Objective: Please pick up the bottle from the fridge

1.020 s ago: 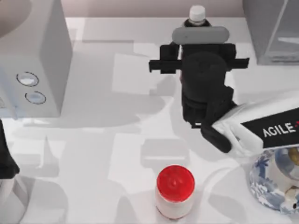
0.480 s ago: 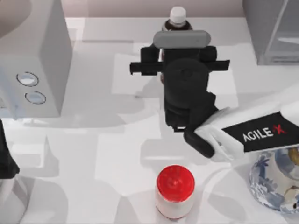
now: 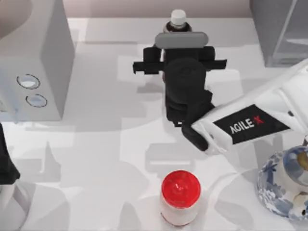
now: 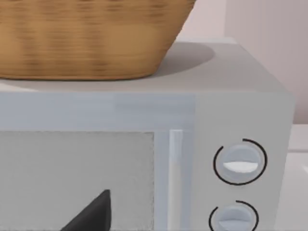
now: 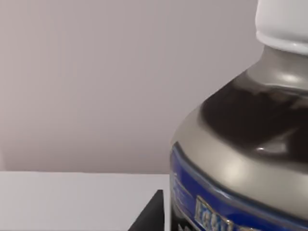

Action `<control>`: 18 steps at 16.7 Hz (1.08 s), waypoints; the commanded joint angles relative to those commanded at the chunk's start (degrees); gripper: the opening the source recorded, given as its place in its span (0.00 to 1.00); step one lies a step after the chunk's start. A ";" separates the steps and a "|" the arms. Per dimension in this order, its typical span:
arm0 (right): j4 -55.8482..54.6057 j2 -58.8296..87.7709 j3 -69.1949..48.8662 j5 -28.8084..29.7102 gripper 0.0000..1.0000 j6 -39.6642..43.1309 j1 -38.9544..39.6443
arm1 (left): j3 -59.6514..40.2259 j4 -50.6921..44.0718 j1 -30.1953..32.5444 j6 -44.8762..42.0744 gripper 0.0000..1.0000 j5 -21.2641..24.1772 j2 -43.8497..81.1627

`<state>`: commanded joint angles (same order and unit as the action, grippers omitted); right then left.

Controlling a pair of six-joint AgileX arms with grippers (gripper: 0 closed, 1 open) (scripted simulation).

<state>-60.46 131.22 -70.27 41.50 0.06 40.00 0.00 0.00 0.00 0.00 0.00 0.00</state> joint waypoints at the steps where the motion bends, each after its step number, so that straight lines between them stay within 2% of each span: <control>1: -0.20 0.79 -0.66 -0.24 0.00 0.00 -0.33 | 0.00 0.00 0.00 0.00 1.00 0.00 0.00; 5: -0.27 1.03 -0.87 -0.30 0.00 0.00 -0.44 | 0.00 0.00 0.00 0.00 1.00 0.00 0.00; 18: -0.27 1.03 -0.87 -0.30 0.98 0.00 -0.44 | 0.00 0.00 0.00 0.00 1.00 0.00 0.00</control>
<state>-60.73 132.25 -71.14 41.20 0.06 39.56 0.00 0.00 0.00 0.00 0.00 0.00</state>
